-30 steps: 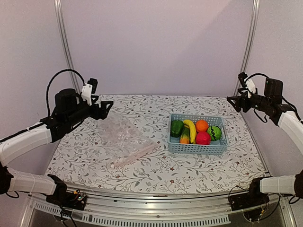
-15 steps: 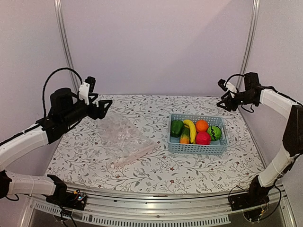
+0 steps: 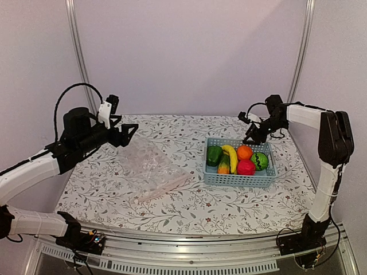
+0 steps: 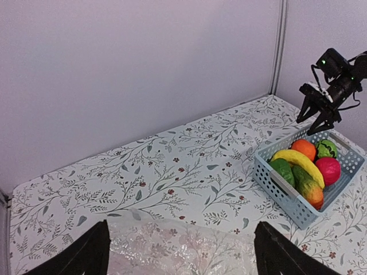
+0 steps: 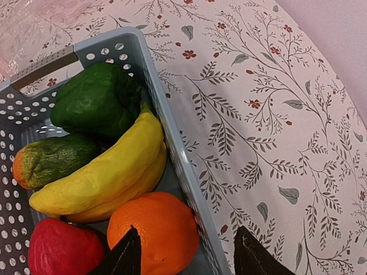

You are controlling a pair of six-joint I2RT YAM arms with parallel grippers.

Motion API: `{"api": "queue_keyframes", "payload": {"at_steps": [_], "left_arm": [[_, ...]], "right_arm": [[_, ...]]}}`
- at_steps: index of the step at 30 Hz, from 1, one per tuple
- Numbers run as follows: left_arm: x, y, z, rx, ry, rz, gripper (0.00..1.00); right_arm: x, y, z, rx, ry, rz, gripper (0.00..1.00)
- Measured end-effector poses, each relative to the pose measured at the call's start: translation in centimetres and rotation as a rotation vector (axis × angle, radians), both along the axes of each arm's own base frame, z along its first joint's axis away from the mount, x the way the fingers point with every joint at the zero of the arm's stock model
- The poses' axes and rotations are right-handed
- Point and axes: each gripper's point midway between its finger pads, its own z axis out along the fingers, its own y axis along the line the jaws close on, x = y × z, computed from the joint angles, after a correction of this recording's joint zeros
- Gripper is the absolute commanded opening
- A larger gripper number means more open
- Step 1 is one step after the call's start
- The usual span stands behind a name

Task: Place the food in the zip-top bag and seal the zipper
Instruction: Move the bin to the corner of the board.

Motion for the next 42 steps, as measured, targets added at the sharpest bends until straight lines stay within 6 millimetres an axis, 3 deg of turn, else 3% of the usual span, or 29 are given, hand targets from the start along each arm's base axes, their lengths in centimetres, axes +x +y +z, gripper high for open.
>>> {"api": "queue_keyframes", "payload": {"at_steps": [5,10,21,24,28,34,39,42], "left_arm": [[0.0,0.0,-0.1,0.010,-0.004,-0.004,0.86],[0.0,-0.1,-0.1,0.015,-0.006,-0.007,0.86],[-0.2,-0.4,-0.2,0.018,-0.005,-0.029,0.86],[-0.1,-0.5,-0.6,0.025,0.004,-0.032,0.86],[0.1,-0.8,-1.5,0.040,0.028,-0.036,0.85],[0.0,-1.7,-2.6,0.075,0.088,-0.009,0.83],[-2.1,-5.5,-2.9,0.127,0.166,-0.025,0.83],[-4.7,-7.8,-3.9,0.178,0.222,-0.059,0.83]], "right_arm": [[1.0,1.4,-1.6,-0.021,0.028,0.015,0.48],[2.1,2.1,-2.4,-0.033,0.037,0.012,0.29],[2.3,0.8,-3.1,-0.055,0.067,-0.025,0.09],[2.3,-1.2,-3.1,-0.032,0.092,-0.076,0.06],[2.1,-5.8,-3.2,-0.012,0.112,-0.201,0.02],[0.0,-13.3,-3.2,0.011,0.152,-0.437,0.02],[-3.0,-17.7,-3.1,0.036,0.183,-0.668,0.04],[-5.4,-18.7,-3.0,0.054,0.207,-0.771,0.16]]}}
